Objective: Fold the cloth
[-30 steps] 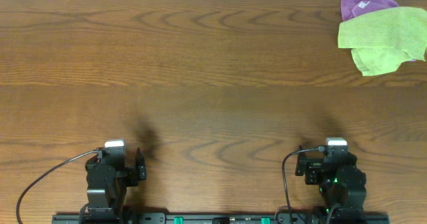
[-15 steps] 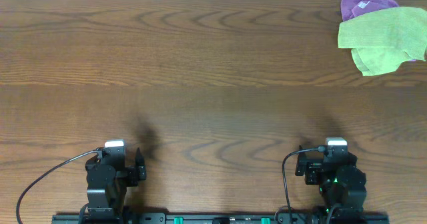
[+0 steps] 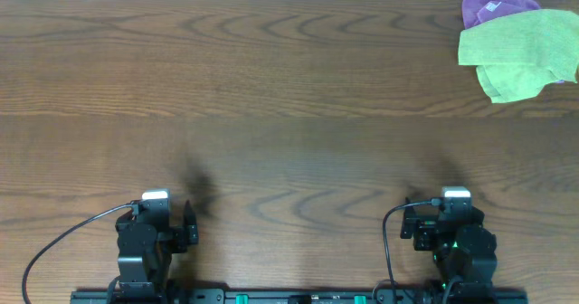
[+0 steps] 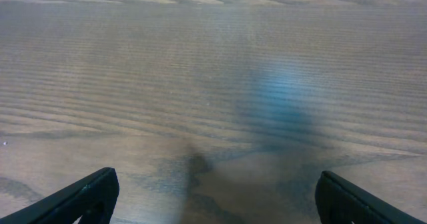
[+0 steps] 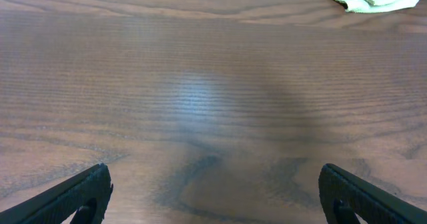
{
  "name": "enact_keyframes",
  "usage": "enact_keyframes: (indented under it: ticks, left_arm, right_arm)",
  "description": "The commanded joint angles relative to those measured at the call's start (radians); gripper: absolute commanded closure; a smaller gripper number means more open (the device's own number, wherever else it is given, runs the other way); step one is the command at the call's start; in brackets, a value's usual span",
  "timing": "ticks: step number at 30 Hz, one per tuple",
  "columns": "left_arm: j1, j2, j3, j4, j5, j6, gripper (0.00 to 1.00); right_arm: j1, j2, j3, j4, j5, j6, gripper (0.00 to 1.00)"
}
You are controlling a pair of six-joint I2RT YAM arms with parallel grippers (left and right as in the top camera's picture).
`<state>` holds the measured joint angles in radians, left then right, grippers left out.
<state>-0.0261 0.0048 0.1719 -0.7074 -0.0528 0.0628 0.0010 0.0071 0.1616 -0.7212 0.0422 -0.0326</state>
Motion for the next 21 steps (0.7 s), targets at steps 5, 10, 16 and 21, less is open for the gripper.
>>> enact_keyframes:
  ticks: [5, 10, 16, 21]
  left_arm:
    - [0.007, 0.000, -0.010, -0.036, -0.009, -0.003, 0.05]
    - [0.007, 0.000, -0.010, -0.036, -0.009, -0.003, 0.05]
    - [0.007, 0.000, -0.010, -0.036, -0.009, -0.003, 0.05]
    - [0.007, 0.000, -0.010, -0.036, -0.009, -0.003, 0.05]
  right_arm:
    - [-0.014, 0.001, -0.001, -0.005, 0.006, 0.017, 0.01]
    - [-0.014, 0.001, -0.001, 0.001, 0.013, 0.016, 0.01]
    - [-0.014, 0.001, -0.001, 0.061, 0.000, 0.019, 0.01]
    - [-0.014, 0.001, -0.001, 0.162, -0.182, 0.089, 0.01]
